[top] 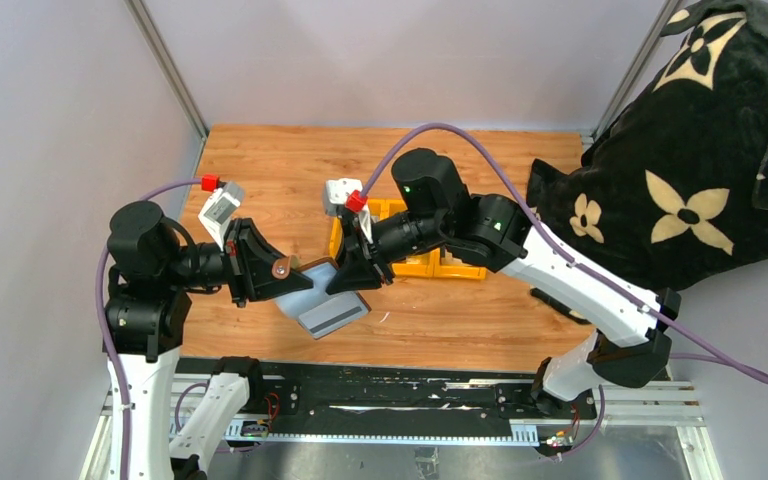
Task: Take the credit cards out of the card holder
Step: Remove the credit card from the card holder.
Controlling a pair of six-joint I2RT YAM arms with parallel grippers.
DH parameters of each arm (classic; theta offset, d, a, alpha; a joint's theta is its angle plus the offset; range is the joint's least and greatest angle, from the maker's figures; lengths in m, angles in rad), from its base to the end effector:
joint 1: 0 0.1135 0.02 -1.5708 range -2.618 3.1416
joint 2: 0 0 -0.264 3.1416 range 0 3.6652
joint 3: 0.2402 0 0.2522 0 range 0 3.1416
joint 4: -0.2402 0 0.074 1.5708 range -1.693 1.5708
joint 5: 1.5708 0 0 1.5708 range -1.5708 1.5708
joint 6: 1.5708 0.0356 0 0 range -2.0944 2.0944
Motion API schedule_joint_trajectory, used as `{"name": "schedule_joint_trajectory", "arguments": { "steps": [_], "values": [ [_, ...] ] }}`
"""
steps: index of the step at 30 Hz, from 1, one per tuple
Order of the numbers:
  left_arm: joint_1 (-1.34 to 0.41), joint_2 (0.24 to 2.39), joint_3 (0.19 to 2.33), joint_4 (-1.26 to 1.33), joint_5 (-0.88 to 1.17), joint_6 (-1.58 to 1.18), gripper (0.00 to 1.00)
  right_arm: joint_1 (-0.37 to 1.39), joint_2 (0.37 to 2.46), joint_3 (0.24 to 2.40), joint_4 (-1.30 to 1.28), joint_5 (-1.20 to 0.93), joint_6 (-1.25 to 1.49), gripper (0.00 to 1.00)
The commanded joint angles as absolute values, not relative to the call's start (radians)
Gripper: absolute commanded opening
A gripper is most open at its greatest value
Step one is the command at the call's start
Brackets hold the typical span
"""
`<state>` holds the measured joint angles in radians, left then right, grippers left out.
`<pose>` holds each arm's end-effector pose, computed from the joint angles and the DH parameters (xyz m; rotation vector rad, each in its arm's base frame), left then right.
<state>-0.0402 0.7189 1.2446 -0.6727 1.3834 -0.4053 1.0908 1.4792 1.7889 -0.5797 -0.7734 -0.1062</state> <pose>0.0814 -0.0383 0.4504 0.7746 1.6543 -1.4837 0.1196 0.2836 0.4817 -1.5626 1.2427 1.3702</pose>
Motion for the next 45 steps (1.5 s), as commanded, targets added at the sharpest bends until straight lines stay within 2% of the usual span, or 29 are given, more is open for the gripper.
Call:
{"name": "schedule_joint_trajectory", "arguments": {
  "steps": [1,2,3,4,7,9,11,14,18,21,25,29,30,32,34,36,38,42,45],
  "values": [
    [-0.033,0.708,1.230,-0.621,1.399,-0.447,0.00,1.098,1.500,1.844,-0.595,-0.783,-0.089,0.05],
    [-0.033,0.706,1.230,-0.614,1.389,-0.450,0.10,1.098,1.501,1.846,-0.589,-0.781,-0.082,0.01],
    [-0.032,0.703,1.229,-0.610,1.379,-0.452,0.25,1.097,1.500,1.847,-0.581,-0.774,-0.072,0.00],
    [-0.034,0.701,1.226,-0.608,1.370,-0.452,0.46,1.095,1.495,1.846,-0.569,-0.763,-0.057,0.00],
    [-0.033,0.689,1.221,-0.616,1.328,-0.440,0.90,1.051,1.445,1.790,-0.450,-0.744,0.052,0.00],
    [-0.033,0.678,1.218,-0.627,1.312,-0.426,0.96,1.014,1.393,1.680,-0.272,-0.741,0.181,0.00],
    [-0.034,0.663,1.212,-0.632,1.289,-0.422,0.97,0.967,1.302,1.530,-0.044,-0.737,0.324,0.00],
    [-0.033,0.638,1.197,-0.613,1.267,-0.421,0.95,0.944,1.223,1.339,0.263,-0.724,0.510,0.00],
    [-0.033,0.617,1.181,-0.544,1.246,-0.456,0.85,0.945,1.199,1.207,0.467,-0.713,0.676,0.00],
    [-0.032,0.616,1.170,-0.493,1.217,-0.490,0.68,0.957,1.194,1.130,0.568,-0.715,0.747,0.00],
    [-0.033,0.629,1.168,-0.486,1.192,-0.489,0.36,0.975,1.195,1.106,0.585,-0.720,0.758,0.00],
    [-0.033,0.630,1.163,-0.491,1.183,-0.473,0.15,0.990,1.198,1.120,0.560,-0.751,0.750,0.01],
    [-0.033,0.630,1.163,-0.495,1.179,-0.469,0.10,0.992,1.204,1.137,0.541,-0.768,0.742,0.05],
    [-0.033,0.633,1.167,-0.514,1.179,-0.448,0.02,0.994,1.220,1.174,0.467,-0.834,0.709,0.26],
    [-0.033,0.640,1.175,-0.564,1.189,-0.402,0.00,0.993,1.242,1.236,0.333,-0.898,0.593,0.45],
    [-0.033,0.656,1.189,-0.631,1.219,-0.335,0.00,0.994,1.274,1.337,0.067,-0.918,0.437,0.52],
    [-0.033,0.677,1.208,-0.748,1.241,-0.244,0.00,0.993,1.323,1.450,-0.144,-0.922,0.309,0.52],
    [-0.033,0.698,1.223,-0.833,1.275,-0.179,0.00,0.994,1.425,1.618,-0.402,-0.966,0.145,0.51],
    [-0.034,0.692,1.220,-0.832,1.287,-0.177,0.00,0.994,1.478,1.708,-0.519,-0.968,0.070,0.44]
  ]
}}
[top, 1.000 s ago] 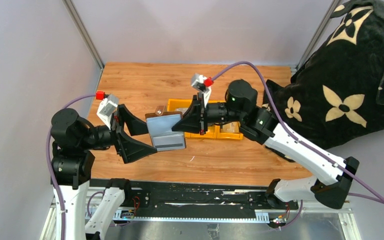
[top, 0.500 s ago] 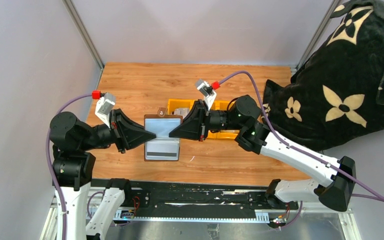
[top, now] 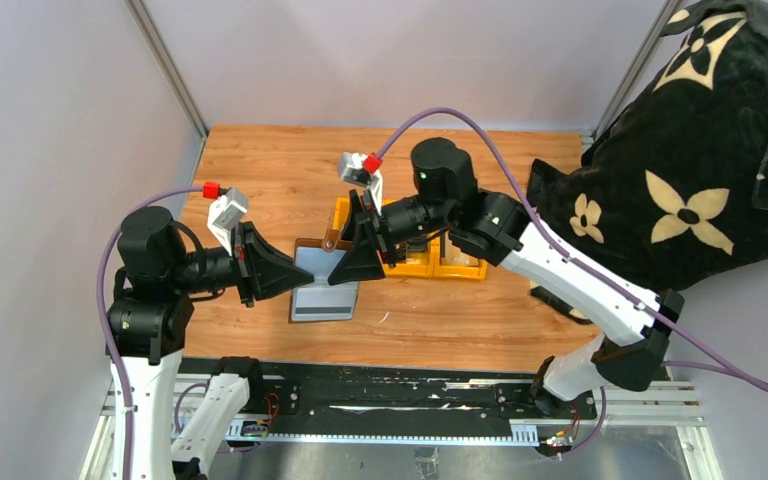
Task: Take the credit cards out of the card holder
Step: Remove the credit card from the card holder.
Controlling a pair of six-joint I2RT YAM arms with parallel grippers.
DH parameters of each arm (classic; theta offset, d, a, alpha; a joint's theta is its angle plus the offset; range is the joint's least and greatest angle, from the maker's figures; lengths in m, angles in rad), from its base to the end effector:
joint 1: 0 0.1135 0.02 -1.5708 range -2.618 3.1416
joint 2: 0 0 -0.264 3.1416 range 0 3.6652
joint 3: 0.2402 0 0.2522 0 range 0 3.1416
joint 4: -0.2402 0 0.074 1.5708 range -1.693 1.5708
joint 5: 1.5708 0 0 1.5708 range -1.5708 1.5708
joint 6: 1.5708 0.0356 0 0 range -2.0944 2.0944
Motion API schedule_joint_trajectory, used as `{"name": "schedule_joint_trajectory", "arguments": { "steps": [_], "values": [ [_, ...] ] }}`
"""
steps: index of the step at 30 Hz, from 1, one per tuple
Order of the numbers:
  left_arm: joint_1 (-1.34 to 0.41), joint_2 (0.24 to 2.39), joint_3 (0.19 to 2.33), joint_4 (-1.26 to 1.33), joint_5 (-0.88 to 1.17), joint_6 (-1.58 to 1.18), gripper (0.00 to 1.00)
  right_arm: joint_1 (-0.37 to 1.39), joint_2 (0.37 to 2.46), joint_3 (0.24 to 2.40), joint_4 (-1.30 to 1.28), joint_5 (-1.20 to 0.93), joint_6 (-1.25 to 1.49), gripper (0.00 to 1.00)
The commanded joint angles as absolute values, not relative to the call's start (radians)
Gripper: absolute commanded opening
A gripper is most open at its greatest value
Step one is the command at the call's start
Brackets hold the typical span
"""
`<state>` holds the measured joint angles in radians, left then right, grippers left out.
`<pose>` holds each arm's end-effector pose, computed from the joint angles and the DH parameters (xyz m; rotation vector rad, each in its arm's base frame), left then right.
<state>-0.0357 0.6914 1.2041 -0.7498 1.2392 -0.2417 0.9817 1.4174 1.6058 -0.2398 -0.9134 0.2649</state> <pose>0.0826 -0.0366 0.4342 0.7255 1.6755 -1.2980 0.1459 0.2690 0.4743 -1.3506 1.3248 1.6345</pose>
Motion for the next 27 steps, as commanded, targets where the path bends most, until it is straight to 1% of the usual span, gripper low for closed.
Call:
{"name": "schedule_joint_trajectory", "arguments": {
  "steps": [1,2,3,5,6,7,9,10,12,14,15,16,20,23,24,26,27],
  "values": [
    [-0.032,0.689,1.218,-0.833,1.290,-0.176,0.00,0.995,1.494,1.728,-0.540,-0.969,0.058,0.38],
    [-0.033,0.686,1.212,-0.833,1.297,-0.176,0.00,0.995,1.507,1.745,-0.558,-0.969,0.045,0.26],
    [-0.032,0.685,1.210,-0.833,1.301,-0.176,0.00,0.994,1.523,1.766,-0.567,-0.968,0.040,0.20],
    [-0.033,0.684,1.208,-0.833,1.299,-0.178,0.00,0.994,1.550,1.803,-0.585,-0.962,0.039,0.01],
    [-0.032,0.683,1.209,-0.833,1.293,-0.179,0.05,0.994,1.557,1.818,-0.584,-0.956,0.042,0.00],
    [-0.032,0.682,1.210,-0.835,1.286,-0.182,0.25,0.995,1.558,1.826,-0.577,-0.936,0.047,0.00],
    [-0.032,0.676,1.210,-0.837,1.268,-0.196,0.82,0.987,1.534,1.812,-0.487,-0.866,0.098,0.00],
    [-0.033,0.668,1.208,-0.839,1.248,-0.196,0.98,0.979,1.513,1.781,-0.407,-0.850,0.154,0.00],
    [-0.032,0.654,1.198,-0.838,1.209,-0.194,1.00,0.961,1.442,1.660,-0.140,-0.819,0.304,0.00],
    [-0.033,0.640,1.182,-0.821,1.182,-0.210,1.00,0.957,1.325,1.401,0.257,-0.744,0.498,0.00],
    [-0.033,0.632,1.169,-0.798,1.171,-0.234,1.00,0.958,1.289,1.308,0.428,-0.714,0.588,0.00],
    [-0.033,0.621,1.151,-0.761,1.168,-0.266,1.00,0.957,1.260,1.240,0.545,-0.684,0.641,0.00],
    [-0.033,0.554,1.056,-0.521,1.175,-0.477,1.00,0.961,1.185,1.123,0.680,-0.574,0.698,0.00],
    [-0.033,0.518,0.982,-0.319,1.182,-0.677,0.96,0.976,1.151,1.044,0.772,-0.490,0.708,0.00],
    [-0.033,0.517,0.969,-0.284,1.182,-0.701,0.93,0.981,1.143,1.028,0.787,-0.467,0.705,0.00],
    [-0.033,0.530,0.956,-0.256,1.184,-0.761,0.82,0.988,1.139,1.010,0.814,-0.438,0.711,0.00],
    [-0.033,0.534,0.956,-0.246,1.184,-0.772,0.76,0.993,1.140,1.003,0.824,-0.429,0.710,0.00]
  ]
}}
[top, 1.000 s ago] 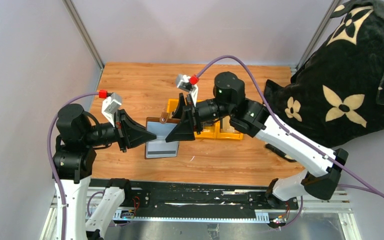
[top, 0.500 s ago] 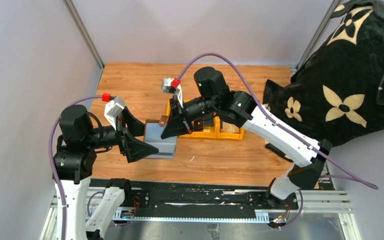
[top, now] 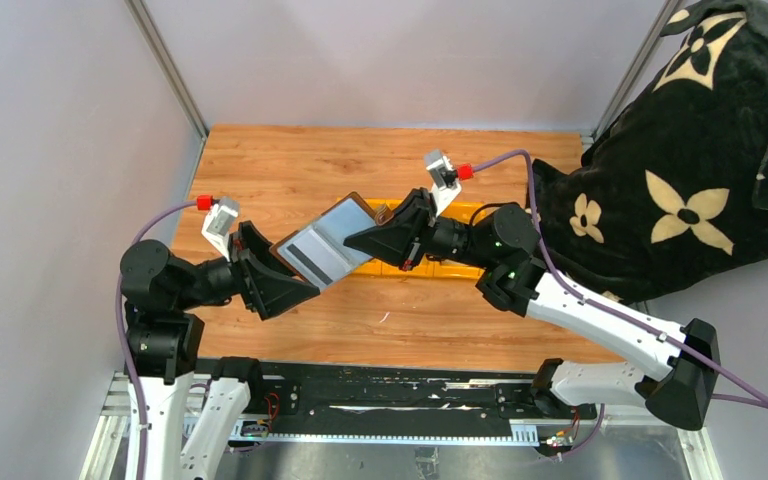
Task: Take the credit cards out of the card holder
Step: Remove the credit card from the card holder.
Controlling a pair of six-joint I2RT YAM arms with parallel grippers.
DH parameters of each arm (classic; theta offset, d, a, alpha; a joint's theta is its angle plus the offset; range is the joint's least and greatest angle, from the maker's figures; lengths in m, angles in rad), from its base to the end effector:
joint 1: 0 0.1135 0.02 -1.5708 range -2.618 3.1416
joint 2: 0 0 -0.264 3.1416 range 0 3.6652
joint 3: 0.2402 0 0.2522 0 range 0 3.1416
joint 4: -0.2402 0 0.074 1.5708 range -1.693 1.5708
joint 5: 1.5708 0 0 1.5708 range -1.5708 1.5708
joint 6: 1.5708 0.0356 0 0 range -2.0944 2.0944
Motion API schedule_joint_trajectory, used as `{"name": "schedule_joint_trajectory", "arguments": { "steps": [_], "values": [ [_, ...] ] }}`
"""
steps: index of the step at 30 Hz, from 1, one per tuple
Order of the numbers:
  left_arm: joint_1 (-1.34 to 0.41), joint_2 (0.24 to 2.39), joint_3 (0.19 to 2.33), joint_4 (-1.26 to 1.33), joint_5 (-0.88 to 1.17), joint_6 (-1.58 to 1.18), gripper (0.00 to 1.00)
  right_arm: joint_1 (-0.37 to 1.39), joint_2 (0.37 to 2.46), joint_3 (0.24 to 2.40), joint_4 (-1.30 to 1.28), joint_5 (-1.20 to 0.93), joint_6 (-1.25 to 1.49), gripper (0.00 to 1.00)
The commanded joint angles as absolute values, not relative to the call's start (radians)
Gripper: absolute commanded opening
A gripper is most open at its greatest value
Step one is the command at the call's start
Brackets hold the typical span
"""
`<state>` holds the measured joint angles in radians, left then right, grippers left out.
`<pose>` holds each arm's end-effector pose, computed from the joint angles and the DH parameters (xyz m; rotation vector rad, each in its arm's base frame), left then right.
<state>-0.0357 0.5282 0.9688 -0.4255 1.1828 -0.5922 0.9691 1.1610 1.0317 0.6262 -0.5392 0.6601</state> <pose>0.0742 -0.0356 0.4066 0.5507 1.6610 -1.3768 0.1306 0.2225 0.4334 -0.7403 1.1079 1.7061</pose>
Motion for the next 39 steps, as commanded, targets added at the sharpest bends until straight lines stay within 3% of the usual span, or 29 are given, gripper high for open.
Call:
{"name": "schedule_joint_trajectory", "arguments": {
  "steps": [1,4,9,11,16,17,19,21,24,28,39],
  "values": [
    [-0.032,0.543,0.959,-0.235,1.182,-0.791,0.69,0.997,1.140,0.998,0.828,-0.421,0.707,0.00],
    [-0.032,0.557,0.967,-0.194,1.168,-0.838,0.50,1.013,1.141,0.996,0.807,-0.410,0.682,0.00],
    [-0.032,0.568,0.956,-0.089,1.176,-0.941,0.52,1.039,1.149,0.979,0.799,-0.385,0.657,0.00],
    [-0.033,0.565,0.938,-0.036,1.174,-0.980,0.48,1.046,1.146,0.962,0.814,-0.360,0.656,0.00],
    [-0.033,0.576,0.939,-0.070,1.152,-0.950,0.15,1.057,1.150,0.935,0.833,-0.340,0.670,0.01],
    [-0.033,0.580,0.951,-0.118,1.143,-0.911,0.10,1.057,1.150,0.932,0.826,-0.341,0.672,0.06],
    [-0.032,0.594,0.992,-0.264,1.126,-0.780,0.01,1.054,1.144,0.936,0.777,-0.346,0.659,0.27],
    [-0.033,0.619,1.052,-0.431,1.118,-0.618,0.00,1.041,1.136,0.989,0.629,-0.383,0.601,0.46],
    [-0.032,0.658,1.121,-0.591,1.120,-0.436,0.00,1.025,1.157,1.136,0.297,-0.415,0.463,0.53],
    [-0.032,0.715,1.214,-0.840,1.124,-0.217,0.00,1.020,1.234,1.323,-0.042,-0.471,0.281,0.49],
    [-0.032,0.718,1.249,-0.905,1.149,-0.116,0.00,1.020,1.307,1.479,-0.240,-0.558,0.188,0.05]
  ]
}}
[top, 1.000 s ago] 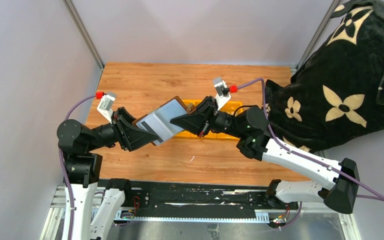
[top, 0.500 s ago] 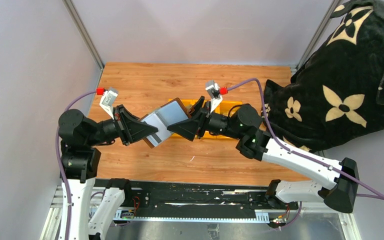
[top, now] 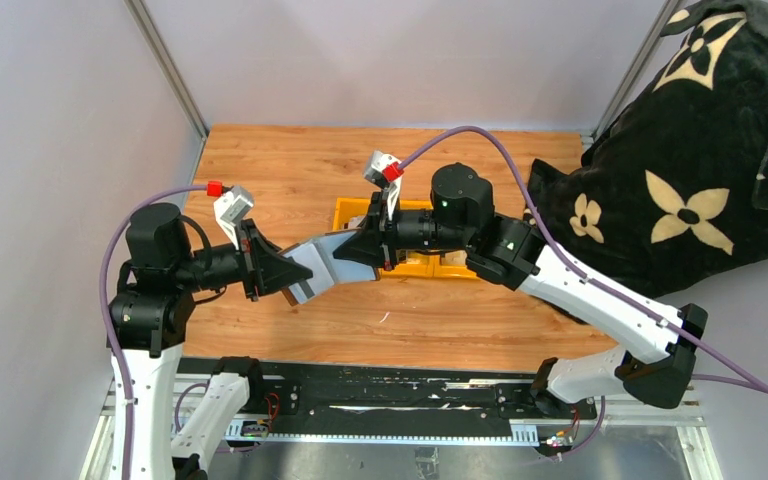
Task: Take the credit cards out of the card holder
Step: Remove the credit card from the card holder.
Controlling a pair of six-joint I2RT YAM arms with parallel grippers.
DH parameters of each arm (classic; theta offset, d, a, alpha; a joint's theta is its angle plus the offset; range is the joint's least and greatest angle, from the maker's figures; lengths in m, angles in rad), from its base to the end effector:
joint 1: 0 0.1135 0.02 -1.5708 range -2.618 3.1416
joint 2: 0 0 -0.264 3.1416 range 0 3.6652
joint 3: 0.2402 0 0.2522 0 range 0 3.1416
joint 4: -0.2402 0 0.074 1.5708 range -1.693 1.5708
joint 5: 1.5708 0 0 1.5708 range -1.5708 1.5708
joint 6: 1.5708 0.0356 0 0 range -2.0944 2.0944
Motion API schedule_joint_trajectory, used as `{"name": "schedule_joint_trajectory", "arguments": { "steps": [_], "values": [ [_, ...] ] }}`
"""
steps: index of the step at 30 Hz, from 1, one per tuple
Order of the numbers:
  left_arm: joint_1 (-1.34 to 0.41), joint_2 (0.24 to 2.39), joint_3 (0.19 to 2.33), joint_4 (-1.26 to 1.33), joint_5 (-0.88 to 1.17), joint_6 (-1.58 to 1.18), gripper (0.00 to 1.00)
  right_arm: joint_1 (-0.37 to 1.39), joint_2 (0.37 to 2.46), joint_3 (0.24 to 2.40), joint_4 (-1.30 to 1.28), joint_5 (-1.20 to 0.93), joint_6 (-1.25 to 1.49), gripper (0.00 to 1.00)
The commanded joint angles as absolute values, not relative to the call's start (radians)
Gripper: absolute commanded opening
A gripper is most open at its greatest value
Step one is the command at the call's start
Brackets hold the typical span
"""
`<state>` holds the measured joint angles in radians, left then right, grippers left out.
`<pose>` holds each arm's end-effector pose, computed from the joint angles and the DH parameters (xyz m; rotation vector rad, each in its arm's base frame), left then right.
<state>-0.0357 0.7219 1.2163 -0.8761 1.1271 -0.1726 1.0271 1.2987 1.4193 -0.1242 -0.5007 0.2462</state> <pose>0.0907 -0.0354 0.4237 0.6268 1.7984 -1.2238 0.1355 0.2572 0.4564 -1.0478 1.4075 1.3568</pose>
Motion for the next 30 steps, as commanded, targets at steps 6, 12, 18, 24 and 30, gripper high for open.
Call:
{"name": "schedule_joint_trajectory", "arguments": {
  "steps": [6,12,18,24,30],
  "values": [
    [-0.033,0.709,1.209,-0.911,1.166,-0.122,0.75,1.000,1.267,1.394,-0.035,-0.552,0.320,0.00],
    [-0.033,0.696,1.183,-0.905,1.198,-0.134,0.84,0.970,1.173,1.181,0.345,-0.516,0.531,0.00],
    [-0.033,0.654,1.094,-0.619,1.294,-0.400,0.76,0.968,1.142,1.054,0.511,-0.494,0.633,0.00],
    [-0.033,0.625,1.000,-0.294,1.298,-0.675,0.56,0.969,1.129,0.974,0.624,-0.482,0.714,0.00],
    [-0.033,0.653,1.040,-0.352,1.305,-0.650,0.39,0.968,1.121,0.921,0.728,-0.492,0.771,0.00]
  ]
}}
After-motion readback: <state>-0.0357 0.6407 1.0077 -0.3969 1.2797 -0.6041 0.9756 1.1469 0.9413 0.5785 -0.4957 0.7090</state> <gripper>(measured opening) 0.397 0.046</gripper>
